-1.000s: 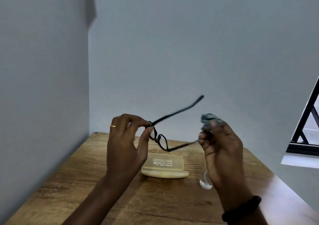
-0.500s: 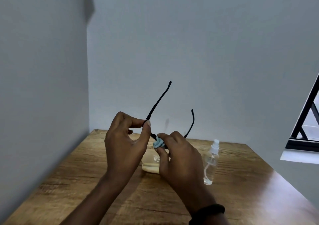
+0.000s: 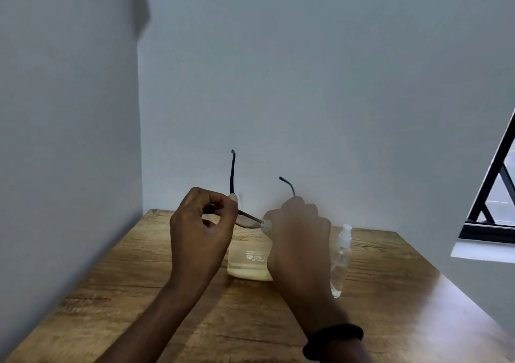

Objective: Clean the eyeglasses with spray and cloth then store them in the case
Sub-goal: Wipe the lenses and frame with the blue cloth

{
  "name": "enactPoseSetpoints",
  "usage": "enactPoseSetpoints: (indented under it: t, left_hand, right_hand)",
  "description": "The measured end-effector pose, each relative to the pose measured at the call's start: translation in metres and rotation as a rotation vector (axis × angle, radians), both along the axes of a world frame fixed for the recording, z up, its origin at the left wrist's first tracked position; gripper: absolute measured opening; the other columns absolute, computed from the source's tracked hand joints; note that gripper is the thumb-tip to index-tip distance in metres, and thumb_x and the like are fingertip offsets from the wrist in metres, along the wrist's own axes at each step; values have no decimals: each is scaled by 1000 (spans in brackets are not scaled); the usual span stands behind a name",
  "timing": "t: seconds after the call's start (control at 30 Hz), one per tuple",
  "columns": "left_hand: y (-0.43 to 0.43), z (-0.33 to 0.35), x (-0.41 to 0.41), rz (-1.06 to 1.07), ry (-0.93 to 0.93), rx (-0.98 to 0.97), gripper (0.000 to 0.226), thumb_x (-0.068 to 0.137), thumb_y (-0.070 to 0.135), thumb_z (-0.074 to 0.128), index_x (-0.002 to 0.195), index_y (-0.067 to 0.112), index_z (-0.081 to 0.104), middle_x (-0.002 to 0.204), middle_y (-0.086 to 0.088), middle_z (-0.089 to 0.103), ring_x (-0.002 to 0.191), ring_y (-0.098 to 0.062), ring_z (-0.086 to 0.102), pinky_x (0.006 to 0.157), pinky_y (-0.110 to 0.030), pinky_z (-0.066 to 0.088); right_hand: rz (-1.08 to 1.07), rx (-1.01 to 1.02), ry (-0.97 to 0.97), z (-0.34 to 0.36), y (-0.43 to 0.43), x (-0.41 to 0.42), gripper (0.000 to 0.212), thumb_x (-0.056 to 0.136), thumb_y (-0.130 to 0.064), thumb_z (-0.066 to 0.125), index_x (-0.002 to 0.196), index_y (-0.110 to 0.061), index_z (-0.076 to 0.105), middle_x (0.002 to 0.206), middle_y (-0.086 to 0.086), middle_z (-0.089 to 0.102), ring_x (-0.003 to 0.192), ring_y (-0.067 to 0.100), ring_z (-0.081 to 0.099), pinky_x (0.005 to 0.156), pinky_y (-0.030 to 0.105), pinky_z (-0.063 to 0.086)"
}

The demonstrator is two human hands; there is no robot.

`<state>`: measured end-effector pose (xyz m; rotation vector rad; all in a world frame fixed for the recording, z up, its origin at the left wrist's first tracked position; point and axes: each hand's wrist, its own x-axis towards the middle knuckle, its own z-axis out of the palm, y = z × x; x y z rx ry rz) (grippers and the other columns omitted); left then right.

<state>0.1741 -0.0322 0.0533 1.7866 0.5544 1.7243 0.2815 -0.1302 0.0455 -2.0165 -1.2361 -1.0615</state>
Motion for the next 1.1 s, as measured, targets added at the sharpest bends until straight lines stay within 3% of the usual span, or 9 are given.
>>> enactPoseSetpoints:
  t: [0.07,0.17,0.23,0.3,0.4,0.57,0.83,1.0,1.1]
  left_hand:
    - [5,-1,-3,40,65,129,10,99,21,61,104,22,69,103,10,66,93,-4,64,65,-14,49]
    - [22,-6,-5,192,374,482,55,90,-5,64,133,28,63,132,7,60,112,-16,58,76,-31,54]
    - [29,-8,-3,237,530,656,76,77,-14,70,137,31,61,145,5,56,121,-23,55,82,-39,55]
    - [29,-9,-2,231,579,726,74,74,-11,76,134,30,64,149,6,54,125,-25,54,82,-44,55]
    - [30,-11,-2,192,530,767,59,77,-6,79,124,28,70,144,7,59,123,-25,56,79,-45,54]
    - [37,-10,-5,163,434,787,22,91,12,69,111,21,76,116,7,73,110,-25,63,78,-44,55]
    - [34,-8,-12,242,340,713,20,91,13,70,109,13,78,99,2,75,91,-23,63,73,-36,54]
    - [31,-8,-11,251,287,663,18,94,17,69,109,14,78,96,3,75,89,-20,62,73,-32,51]
    - [25,-6,-10,207,201,577,16,93,20,70,105,14,79,91,4,75,86,-18,63,73,-33,51]
  right_hand:
    - [-15,-10,11,0,-1,6,41,58,2,74,92,-21,68,96,2,56,87,24,54,71,38,42]
    - [-51,-29,53,0,-4,17,40,62,2,75,93,-22,69,97,1,57,88,24,54,71,37,39]
    - [-64,-51,82,0,-8,23,39,65,1,74,96,-23,69,99,0,56,91,23,55,74,37,37]
    - [-62,-70,91,0,-11,27,39,68,0,73,97,-25,68,100,-1,56,92,22,55,75,35,33]
    - [-42,-84,105,0,-12,29,40,68,1,74,97,-27,68,99,-3,54,92,20,55,77,35,32]
    - [4,-105,113,1,-13,27,42,68,1,74,99,-27,67,101,-4,53,95,20,54,83,38,34]
    - [167,144,154,7,-16,20,29,83,-15,62,107,-30,69,97,-9,56,90,15,56,82,33,30]
    - [275,289,232,11,-18,12,31,79,-16,69,108,-27,65,97,-14,65,86,10,63,92,17,25]
    - [270,323,168,11,-19,12,27,79,-14,71,104,-24,69,96,-12,68,85,14,64,89,21,28]
